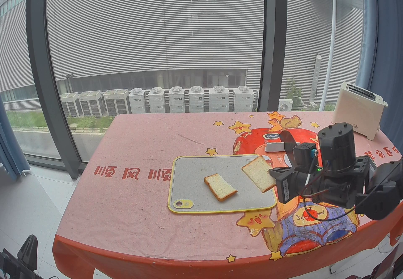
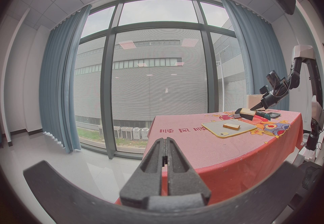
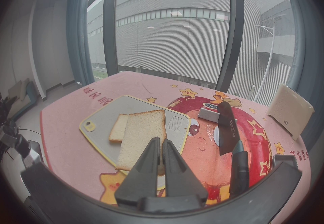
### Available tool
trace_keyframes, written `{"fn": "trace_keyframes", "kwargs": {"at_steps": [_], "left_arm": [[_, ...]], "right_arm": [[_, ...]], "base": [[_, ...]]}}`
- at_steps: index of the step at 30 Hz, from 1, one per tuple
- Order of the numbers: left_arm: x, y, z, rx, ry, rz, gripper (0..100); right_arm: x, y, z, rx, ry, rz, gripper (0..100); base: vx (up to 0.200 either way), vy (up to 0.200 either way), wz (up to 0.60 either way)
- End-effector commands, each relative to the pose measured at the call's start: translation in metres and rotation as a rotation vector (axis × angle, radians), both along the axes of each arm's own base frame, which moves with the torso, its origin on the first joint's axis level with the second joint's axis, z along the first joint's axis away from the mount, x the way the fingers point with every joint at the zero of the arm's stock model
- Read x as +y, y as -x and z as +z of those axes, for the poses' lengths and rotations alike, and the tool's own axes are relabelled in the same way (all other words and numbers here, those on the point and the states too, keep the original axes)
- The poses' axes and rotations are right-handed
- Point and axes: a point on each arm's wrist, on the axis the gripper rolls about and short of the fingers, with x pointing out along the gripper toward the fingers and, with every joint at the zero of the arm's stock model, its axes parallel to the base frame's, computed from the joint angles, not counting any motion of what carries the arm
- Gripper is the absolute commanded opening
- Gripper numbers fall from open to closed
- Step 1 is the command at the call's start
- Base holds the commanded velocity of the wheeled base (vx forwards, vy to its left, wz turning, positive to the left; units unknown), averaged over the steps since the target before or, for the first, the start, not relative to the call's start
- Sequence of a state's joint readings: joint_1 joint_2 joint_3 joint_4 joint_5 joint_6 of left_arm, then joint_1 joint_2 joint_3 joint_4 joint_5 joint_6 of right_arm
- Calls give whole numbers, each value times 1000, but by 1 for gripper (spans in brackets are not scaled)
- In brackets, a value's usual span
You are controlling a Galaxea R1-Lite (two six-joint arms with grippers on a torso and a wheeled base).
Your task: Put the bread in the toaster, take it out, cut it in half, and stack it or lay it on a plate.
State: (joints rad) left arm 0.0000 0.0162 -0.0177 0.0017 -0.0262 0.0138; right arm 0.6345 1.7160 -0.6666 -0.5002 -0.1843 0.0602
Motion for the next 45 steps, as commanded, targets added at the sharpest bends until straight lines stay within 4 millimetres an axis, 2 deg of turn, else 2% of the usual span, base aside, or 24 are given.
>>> {"fn": "trace_keyframes", "kwargs": {"at_steps": [1, 3, 11, 15, 20, 25, 45], "left_arm": [[0, -1, -5, 9, 0, 0, 0], [0, -1, -5, 9, 0, 0, 0], [0, -1, -5, 9, 0, 0, 0], [0, -1, -5, 11, 0, 0, 0], [0, -1, -5, 8, 3, -1, 0], [0, -1, -5, 9, 11, 0, 0], [0, -1, -5, 11, 9, 6, 0]], "right_arm": [[-7, 26, 17, -44, -34, 37, 0], [-7, 36, 15, -37, -31, 59, 0], [-8, 40, 10, -20, -49, 51, 0], [-12, 44, 16, -36, -69, 48, 0], [-14, 60, 24, -57, -100, 89, 0], [-12, 72, 18, -35, -89, 126, 0], [-10, 71, 17, -32, -86, 127, 0]], "base": [[0, 0, 0], [0, 0, 0], [0, 0, 0], [0, 0, 0], [0, 0, 0], [0, 0, 0], [0, 0, 0]]}}
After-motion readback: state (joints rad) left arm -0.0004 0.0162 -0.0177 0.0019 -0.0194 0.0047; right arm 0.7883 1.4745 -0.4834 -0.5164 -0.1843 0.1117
